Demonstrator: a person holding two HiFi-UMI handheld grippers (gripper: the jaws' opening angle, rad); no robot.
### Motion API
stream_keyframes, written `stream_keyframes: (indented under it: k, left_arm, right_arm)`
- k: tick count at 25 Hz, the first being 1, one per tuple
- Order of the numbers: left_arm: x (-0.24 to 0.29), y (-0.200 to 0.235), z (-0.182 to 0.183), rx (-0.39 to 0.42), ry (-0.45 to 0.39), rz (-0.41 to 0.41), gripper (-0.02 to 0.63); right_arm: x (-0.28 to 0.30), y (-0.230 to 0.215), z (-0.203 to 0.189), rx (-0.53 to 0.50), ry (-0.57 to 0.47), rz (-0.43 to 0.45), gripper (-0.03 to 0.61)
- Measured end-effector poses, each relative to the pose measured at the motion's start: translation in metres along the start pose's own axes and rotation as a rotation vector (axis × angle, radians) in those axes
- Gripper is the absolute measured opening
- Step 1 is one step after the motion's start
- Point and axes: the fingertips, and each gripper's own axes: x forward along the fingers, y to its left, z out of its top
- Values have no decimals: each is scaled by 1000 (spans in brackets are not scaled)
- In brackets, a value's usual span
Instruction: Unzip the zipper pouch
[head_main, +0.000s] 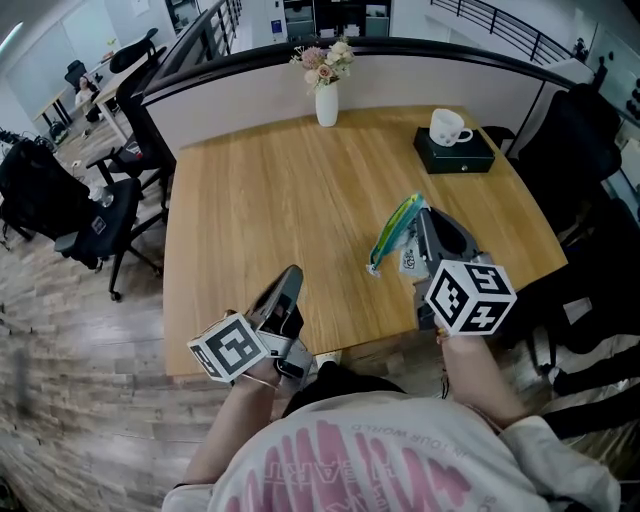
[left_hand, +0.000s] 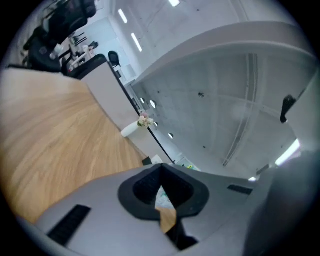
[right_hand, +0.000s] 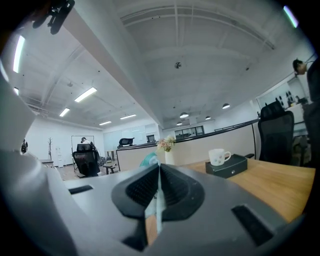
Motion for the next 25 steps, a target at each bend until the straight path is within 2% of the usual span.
stream_keyframes:
  k: [3,4,6,25]
  left_arm:
    - [-10,5,20,234,-50,121,2]
    - [-12,4,25,291,-60,146,2]
    - [-15,1,31,353,-66,165,2]
    - [-15,1,19,321,-49,155,2]
  right_arm:
    - [-3,-3,-5,-8,17,-11,3]
    - [-4,-4,-6,-12,23,-13,3]
    - [-6,-4,-8,-17,35,-16,3]
    - [-14,-3,-19,-7,65,-23,3]
